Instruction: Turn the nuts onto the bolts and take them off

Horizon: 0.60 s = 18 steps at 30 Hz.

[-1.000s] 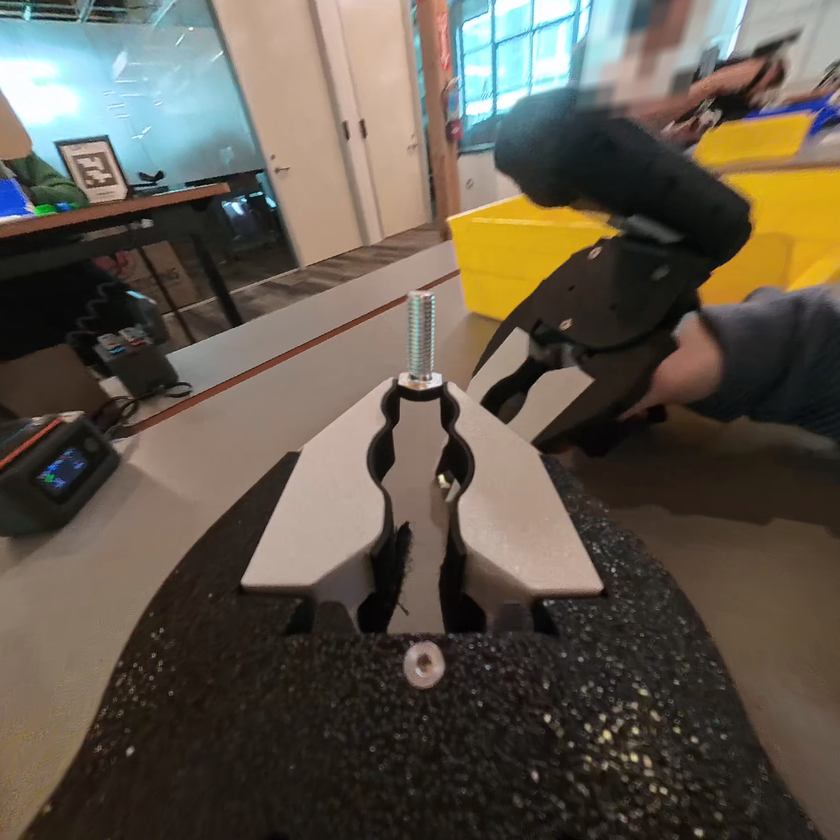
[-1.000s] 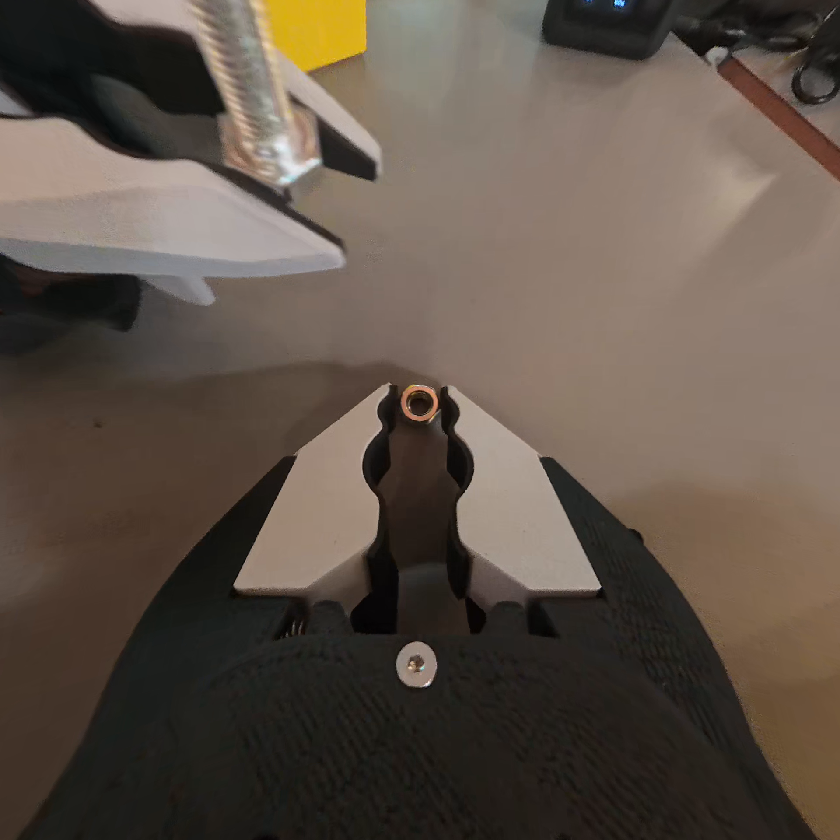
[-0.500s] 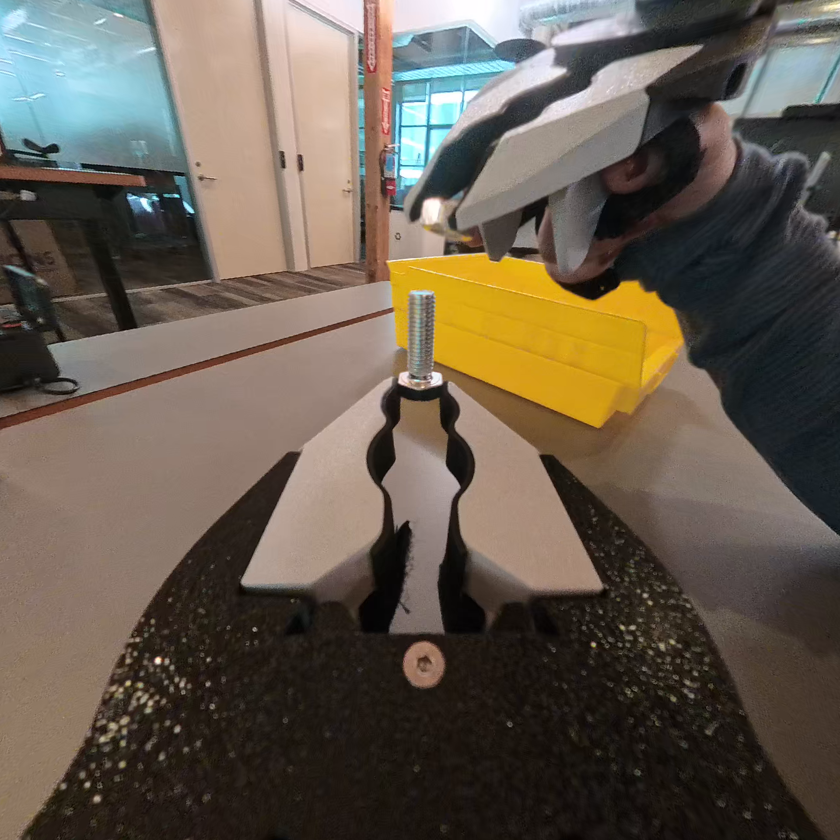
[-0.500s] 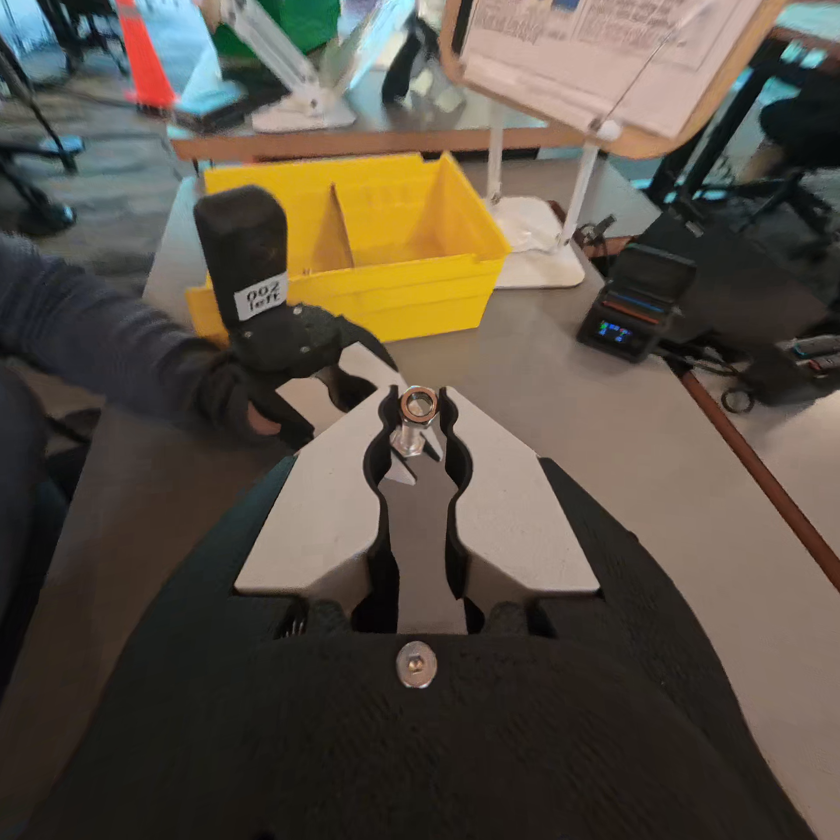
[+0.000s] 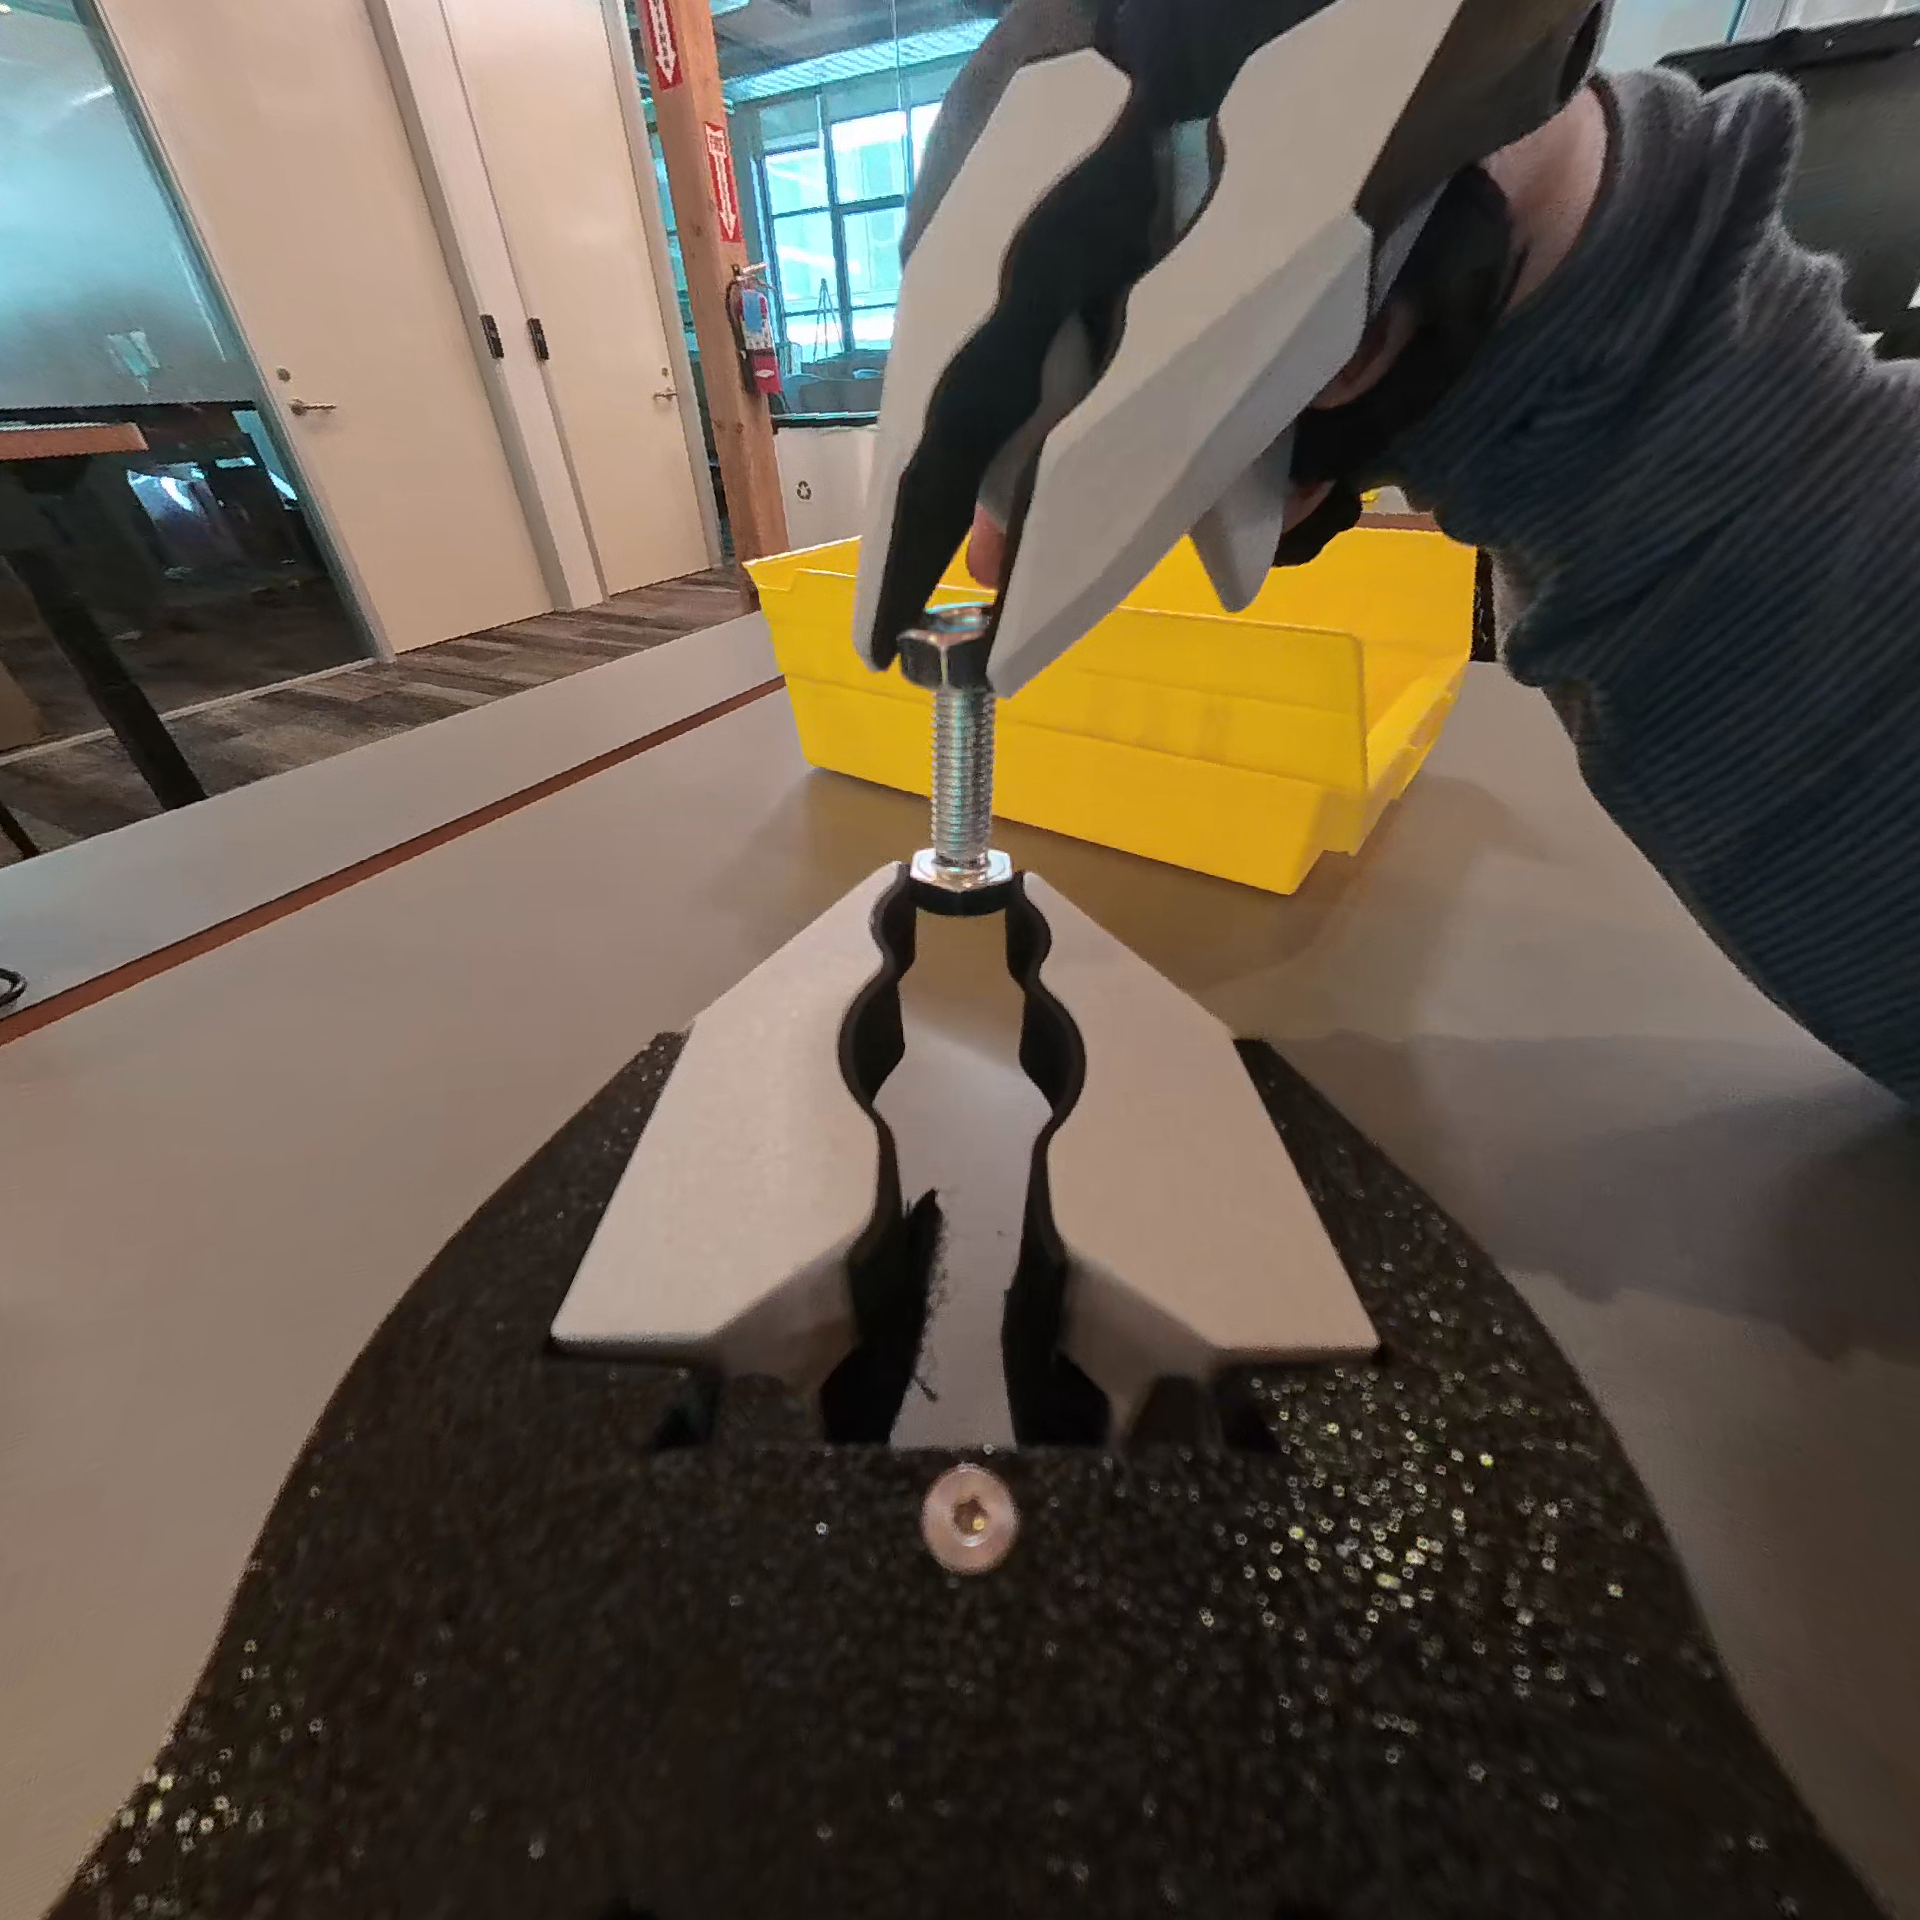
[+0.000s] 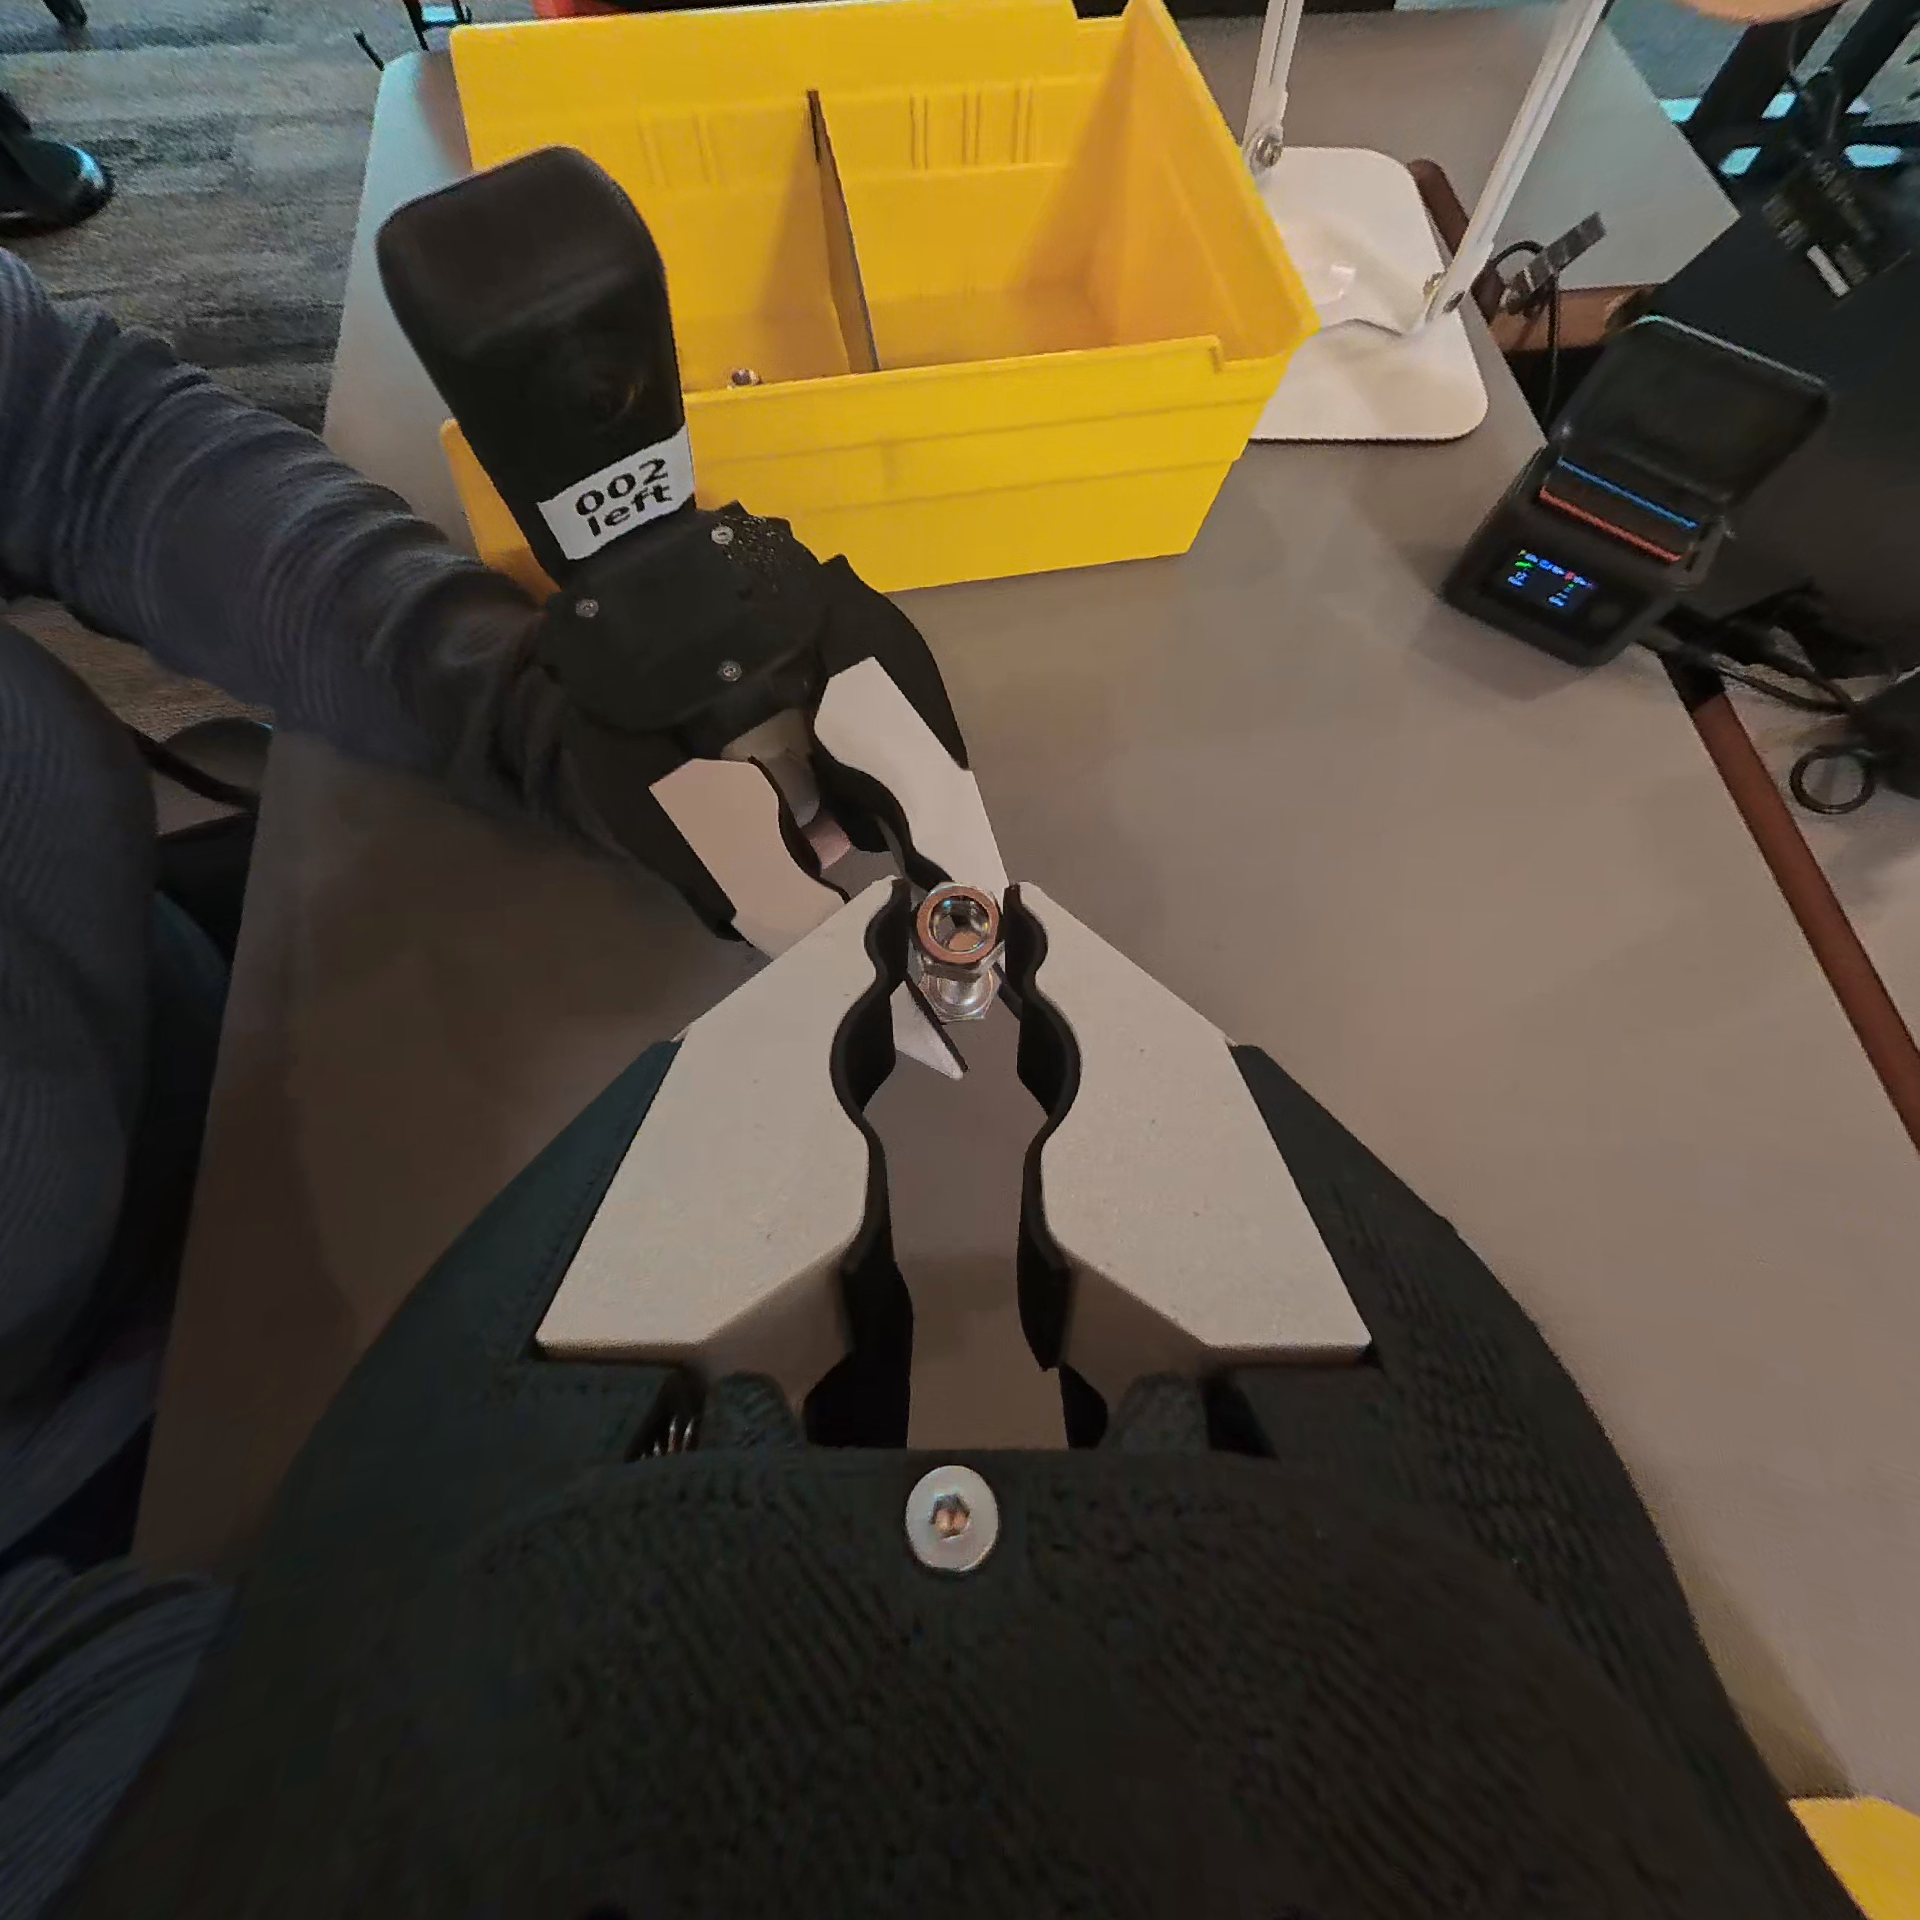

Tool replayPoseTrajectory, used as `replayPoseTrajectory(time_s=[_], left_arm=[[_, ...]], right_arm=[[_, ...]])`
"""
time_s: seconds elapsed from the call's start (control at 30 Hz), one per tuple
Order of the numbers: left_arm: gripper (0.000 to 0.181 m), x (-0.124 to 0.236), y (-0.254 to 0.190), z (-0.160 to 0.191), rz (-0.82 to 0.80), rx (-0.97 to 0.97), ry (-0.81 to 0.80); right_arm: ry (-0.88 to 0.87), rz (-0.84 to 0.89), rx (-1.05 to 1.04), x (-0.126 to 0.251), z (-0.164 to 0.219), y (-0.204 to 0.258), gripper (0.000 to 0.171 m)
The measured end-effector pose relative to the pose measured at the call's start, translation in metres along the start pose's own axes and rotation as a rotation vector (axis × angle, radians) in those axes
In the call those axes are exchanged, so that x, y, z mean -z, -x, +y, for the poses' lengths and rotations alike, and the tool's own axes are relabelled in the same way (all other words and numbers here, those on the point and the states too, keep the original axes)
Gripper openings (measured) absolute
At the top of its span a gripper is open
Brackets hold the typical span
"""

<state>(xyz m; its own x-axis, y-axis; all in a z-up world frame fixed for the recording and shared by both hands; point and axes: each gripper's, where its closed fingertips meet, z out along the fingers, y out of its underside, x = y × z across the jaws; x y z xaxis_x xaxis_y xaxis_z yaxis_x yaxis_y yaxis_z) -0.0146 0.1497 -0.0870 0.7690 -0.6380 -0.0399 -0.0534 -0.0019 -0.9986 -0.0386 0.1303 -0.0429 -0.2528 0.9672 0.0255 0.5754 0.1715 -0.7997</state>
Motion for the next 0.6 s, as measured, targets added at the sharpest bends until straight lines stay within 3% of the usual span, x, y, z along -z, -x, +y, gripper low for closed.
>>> replayPoseTrajectory(time_s=[0.6], left_arm=[[0.015, 0.003, -0.002, -0.007, 0.054, 0.092, -0.061]], right_arm=[[-0.114, -0.03, 0.09, -0.002, -0.007, 0.0, 0.017]])
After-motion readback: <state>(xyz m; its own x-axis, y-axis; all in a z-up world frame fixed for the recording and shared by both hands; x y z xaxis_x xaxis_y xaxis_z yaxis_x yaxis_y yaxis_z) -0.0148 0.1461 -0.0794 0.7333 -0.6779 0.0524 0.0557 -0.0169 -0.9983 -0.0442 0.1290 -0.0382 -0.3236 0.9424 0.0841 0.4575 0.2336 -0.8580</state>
